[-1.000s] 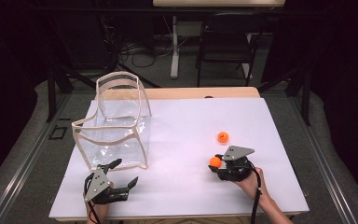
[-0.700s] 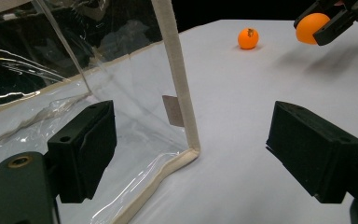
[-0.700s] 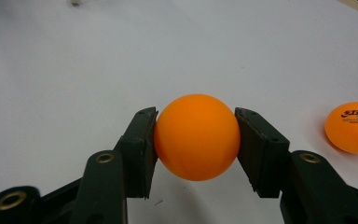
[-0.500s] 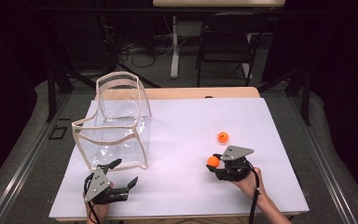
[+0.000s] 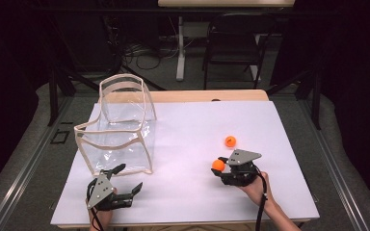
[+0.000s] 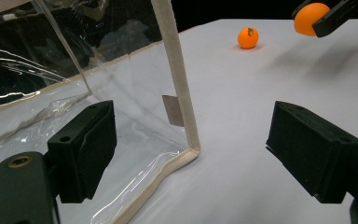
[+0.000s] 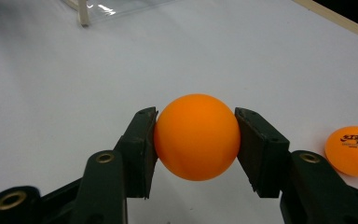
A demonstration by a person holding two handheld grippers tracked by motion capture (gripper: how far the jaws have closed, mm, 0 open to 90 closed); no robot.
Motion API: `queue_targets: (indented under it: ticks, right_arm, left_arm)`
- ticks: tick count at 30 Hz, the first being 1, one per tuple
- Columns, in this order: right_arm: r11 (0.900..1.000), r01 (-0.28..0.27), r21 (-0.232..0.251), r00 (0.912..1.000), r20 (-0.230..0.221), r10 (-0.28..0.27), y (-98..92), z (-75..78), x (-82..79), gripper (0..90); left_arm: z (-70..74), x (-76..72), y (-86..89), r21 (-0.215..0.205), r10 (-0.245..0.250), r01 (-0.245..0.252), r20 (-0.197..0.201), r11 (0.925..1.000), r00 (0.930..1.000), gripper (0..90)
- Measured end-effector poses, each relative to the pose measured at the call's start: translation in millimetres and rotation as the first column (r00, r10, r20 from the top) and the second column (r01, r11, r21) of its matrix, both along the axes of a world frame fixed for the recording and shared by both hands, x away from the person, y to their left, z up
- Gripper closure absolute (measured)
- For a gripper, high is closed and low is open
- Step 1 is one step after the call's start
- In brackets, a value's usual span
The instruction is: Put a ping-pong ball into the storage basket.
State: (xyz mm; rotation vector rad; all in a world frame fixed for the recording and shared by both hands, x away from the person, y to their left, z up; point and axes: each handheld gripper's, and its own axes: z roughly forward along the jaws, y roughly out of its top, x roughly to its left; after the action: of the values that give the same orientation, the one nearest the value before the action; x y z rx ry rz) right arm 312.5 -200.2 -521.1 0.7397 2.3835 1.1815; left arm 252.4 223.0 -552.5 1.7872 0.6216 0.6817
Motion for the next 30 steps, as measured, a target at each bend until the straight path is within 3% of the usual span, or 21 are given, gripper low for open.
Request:
queue_targets:
  ticks: [30]
  right_arm:
    - [1.000, -0.012, 0.019, 0.9997, 0.021, 0.012, 5.2, 13.2, 0.6, 50.6]
  left_arm:
    - [0.1, 0.0, 0.6, -0.002, 0.004, -0.004, 0.000, 1.0000, 1.0000, 15.5]
